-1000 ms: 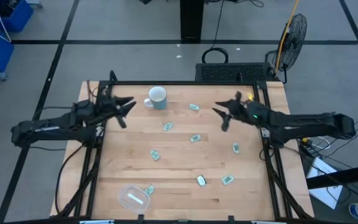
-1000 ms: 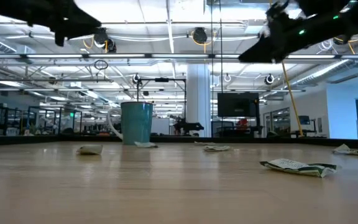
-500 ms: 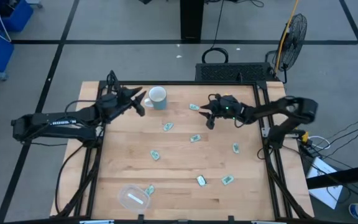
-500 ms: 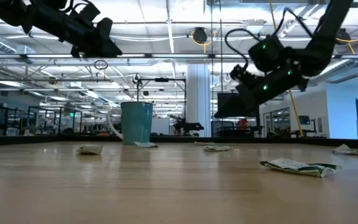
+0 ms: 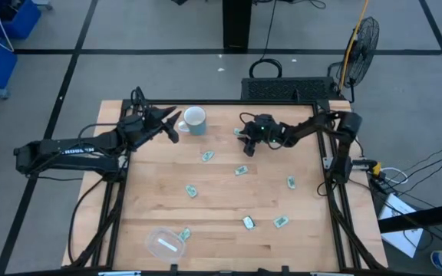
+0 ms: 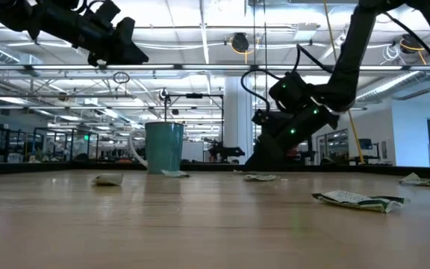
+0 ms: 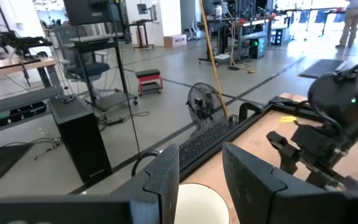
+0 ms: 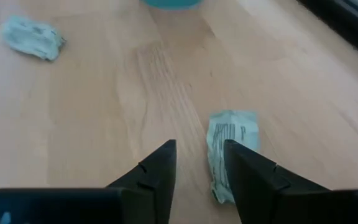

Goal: Pick and place Stevia / Truvia into bins
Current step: Put the stevia packet into the transparent container

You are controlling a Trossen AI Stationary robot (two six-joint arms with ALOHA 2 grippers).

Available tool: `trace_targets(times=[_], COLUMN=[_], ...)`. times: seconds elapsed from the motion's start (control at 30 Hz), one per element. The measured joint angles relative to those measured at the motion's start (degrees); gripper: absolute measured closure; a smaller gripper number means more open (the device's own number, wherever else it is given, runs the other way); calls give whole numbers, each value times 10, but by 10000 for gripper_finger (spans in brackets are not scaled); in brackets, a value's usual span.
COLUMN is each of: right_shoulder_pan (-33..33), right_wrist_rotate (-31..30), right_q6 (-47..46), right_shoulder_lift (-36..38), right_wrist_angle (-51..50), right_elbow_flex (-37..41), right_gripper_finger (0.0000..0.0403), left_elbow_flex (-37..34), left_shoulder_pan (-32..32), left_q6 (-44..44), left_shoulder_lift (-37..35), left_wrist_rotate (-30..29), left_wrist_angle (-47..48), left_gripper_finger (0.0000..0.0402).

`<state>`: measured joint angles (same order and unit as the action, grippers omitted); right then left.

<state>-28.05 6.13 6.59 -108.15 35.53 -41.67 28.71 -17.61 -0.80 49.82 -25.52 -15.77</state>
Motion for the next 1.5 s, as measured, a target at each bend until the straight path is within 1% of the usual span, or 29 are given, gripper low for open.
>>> trace_targets(times=[0.1,0.17,0.33,0.4,0.47,0.53,0.6,0.7,0.77,0.8,0.87,0.97,1.07,1.13,1.17,1.27,1.5], right_shoulder_pan=[1,0,0,0,1,5,16,37,50,57,70,87,103,113,118,129,137], right_wrist_rotate=[-36,-41,-52,-73,-86,-93,-92,-52,-10,11,51,122,195,231,241,240,242], right_q6=[-15,-15,-17,-18,-22,-32,-33,-46,-78,-97,-138,-199,-256,-290,-309,-355,-394], right_shoulder_lift=[-5,-5,-5,-5,-5,-1,9,40,65,77,105,141,159,162,162,161,161], right_wrist_angle=[-2,-8,-11,-13,-9,-7,-8,-1,4,3,2,2,-7,-6,-6,-16,-11], right_elbow_flex=[0,0,0,0,0,0,2,2,1,1,1,1,1,1,1,1,1], right_gripper_finger=[290,304,357,384,397,396,399,401,401,402,402,402,402,402,402,402,402], left_elbow_flex=[0,0,0,0,0,0,0,0,0,0,0,0,0,0,0,0,0], left_shoulder_pan=[0,0,0,1,1,0,1,7,20,29,49,78,102,114,119,132,157], left_q6=[1,10,29,34,47,60,64,50,14,-5,-34,-96,-139,-153,-160,-185,-199], left_shoulder_lift=[0,0,0,0,0,0,0,8,21,30,54,100,148,178,192,227,281], left_wrist_rotate=[0,0,2,2,6,42,116,242,290,299,296,260,225,222,223,240,252], left_wrist_angle=[3,13,40,40,40,40,40,38,41,40,34,16,-34,-74,-95,-144,-203], left_gripper_finger=[271,271,271,271,271,271,271,271,271,271,271,271,271,271,271,271,270])
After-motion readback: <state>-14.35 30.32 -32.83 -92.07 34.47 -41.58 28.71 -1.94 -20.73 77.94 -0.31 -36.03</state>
